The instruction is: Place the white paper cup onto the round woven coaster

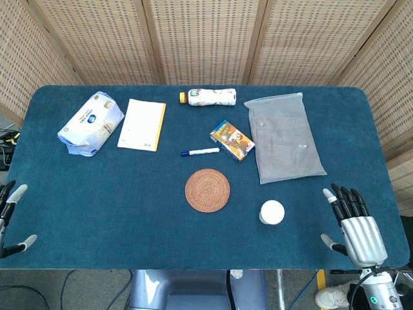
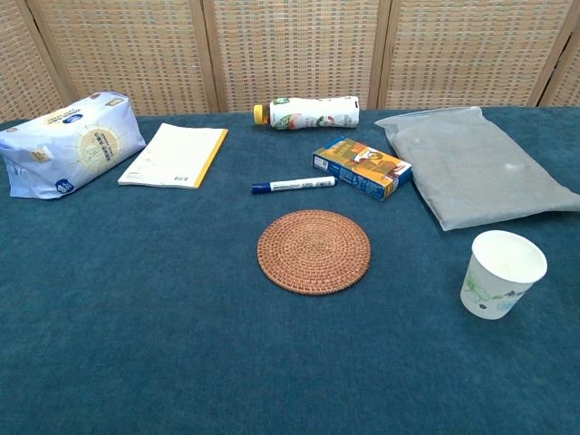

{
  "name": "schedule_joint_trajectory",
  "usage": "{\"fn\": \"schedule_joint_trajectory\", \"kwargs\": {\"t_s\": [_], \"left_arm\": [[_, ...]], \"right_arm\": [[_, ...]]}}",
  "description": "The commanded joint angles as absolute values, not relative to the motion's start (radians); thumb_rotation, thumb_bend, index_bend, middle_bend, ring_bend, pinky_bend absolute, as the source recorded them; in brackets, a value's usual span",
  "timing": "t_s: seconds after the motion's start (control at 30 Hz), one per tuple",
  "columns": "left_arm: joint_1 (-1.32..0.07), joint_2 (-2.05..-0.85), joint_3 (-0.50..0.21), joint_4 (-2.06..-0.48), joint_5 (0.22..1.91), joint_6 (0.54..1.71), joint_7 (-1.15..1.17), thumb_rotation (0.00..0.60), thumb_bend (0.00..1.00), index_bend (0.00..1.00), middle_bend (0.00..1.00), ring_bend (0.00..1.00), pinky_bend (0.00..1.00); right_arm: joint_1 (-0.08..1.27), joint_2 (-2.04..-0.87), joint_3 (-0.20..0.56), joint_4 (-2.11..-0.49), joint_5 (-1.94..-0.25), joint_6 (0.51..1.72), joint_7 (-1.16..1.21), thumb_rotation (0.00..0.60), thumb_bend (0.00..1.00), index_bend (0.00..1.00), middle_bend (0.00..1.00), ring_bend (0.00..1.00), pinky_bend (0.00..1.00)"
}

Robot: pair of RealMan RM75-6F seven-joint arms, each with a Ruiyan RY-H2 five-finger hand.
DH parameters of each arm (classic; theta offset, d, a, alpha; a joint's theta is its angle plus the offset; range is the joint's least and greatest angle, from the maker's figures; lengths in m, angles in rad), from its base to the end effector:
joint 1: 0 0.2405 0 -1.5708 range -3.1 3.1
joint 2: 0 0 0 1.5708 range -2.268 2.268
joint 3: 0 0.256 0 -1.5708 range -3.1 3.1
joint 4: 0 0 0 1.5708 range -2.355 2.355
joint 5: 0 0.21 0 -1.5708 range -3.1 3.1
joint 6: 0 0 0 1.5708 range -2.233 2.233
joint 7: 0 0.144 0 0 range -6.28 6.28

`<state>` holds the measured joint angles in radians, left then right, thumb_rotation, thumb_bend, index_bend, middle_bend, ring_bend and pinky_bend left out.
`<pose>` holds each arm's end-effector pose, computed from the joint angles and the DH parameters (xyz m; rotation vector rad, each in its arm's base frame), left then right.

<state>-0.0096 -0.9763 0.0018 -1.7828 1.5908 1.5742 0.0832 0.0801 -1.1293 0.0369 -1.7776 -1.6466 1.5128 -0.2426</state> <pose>-0.2864 0.1464 0.1882 -1.4144 -0.8448 -0.8795 -0.2564 -0.1721 0.1399 1.5164 -0.7657 0.9524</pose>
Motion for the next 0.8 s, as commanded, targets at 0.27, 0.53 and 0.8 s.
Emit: {"fn": "schedule_joint_trajectory", "kwargs": {"t_s": [0.27, 0.53, 0.8], "left_arm": [[-0.010, -0.977, 0.003, -1.787, 1.589, 1.569, 0.092, 0.600, 0.00, 0.00, 0.00, 0.00, 0.00], [-0.021, -0.982, -0.001, -1.798, 1.577, 1.547, 0.121, 0.600, 0.00, 0.00, 0.00, 0.00, 0.00], [-0.035, -0.984, -0.012, -1.806, 1.539, 1.517, 0.135, 0.600, 0.00, 0.00, 0.00, 0.00, 0.00]], "right_arm": [[0.099, -1.137, 0.038, -1.773, -1.634, 1.475, -0.251, 0.600, 0.00, 0.00, 0.00, 0.00, 0.00], [0.220, -1.137, 0.047, -1.766, -1.588, 1.255, -0.194, 0.600, 0.00, 0.00, 0.00, 0.00, 0.00], [0.367, -1.158, 0.058, -1.729, -1.557, 1.019, -0.091, 0.600, 0.00, 0.02, 0.00, 0.00, 0.00]]}}
